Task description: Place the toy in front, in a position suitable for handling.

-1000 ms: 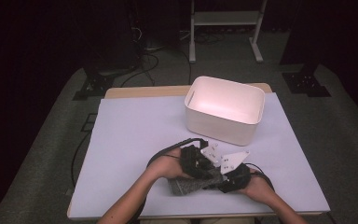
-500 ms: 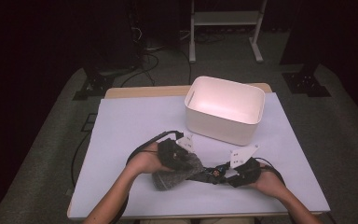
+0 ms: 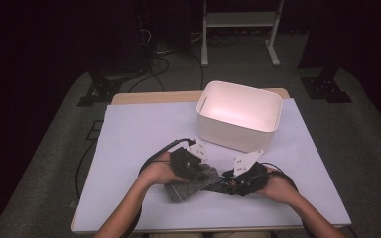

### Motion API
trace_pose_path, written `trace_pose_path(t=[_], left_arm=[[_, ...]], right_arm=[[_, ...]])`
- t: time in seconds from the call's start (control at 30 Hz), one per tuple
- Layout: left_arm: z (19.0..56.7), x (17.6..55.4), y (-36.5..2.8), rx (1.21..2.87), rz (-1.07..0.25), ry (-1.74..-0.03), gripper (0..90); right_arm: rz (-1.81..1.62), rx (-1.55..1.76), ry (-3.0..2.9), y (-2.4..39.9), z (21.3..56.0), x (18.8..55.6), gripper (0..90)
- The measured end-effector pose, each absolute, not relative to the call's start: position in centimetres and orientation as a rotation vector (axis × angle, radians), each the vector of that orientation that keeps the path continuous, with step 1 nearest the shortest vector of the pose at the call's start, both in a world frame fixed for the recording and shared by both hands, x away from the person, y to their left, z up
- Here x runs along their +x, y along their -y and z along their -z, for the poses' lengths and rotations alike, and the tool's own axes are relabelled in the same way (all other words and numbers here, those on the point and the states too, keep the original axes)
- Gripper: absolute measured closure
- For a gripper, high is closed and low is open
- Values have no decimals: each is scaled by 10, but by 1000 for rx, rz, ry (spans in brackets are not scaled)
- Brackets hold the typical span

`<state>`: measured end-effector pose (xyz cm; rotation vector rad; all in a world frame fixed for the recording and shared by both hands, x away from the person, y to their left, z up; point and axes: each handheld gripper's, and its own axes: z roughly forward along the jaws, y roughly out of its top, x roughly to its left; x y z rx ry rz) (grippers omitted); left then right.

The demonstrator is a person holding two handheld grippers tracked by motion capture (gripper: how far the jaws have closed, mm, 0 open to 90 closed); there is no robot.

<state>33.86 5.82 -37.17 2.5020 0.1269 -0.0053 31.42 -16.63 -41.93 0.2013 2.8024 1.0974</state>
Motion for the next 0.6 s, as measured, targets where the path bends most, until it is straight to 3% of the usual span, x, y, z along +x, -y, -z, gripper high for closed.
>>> trace_pose_path(t=[0.27,0.6], left_arm=[[373,341,-81,2462,18,-173,762],[385,343,-99,2446,46,-222,767]], right_arm=[[-1044,181,-2835,161,416,320,575],[-928,156,-2873,146,411,322,514]])
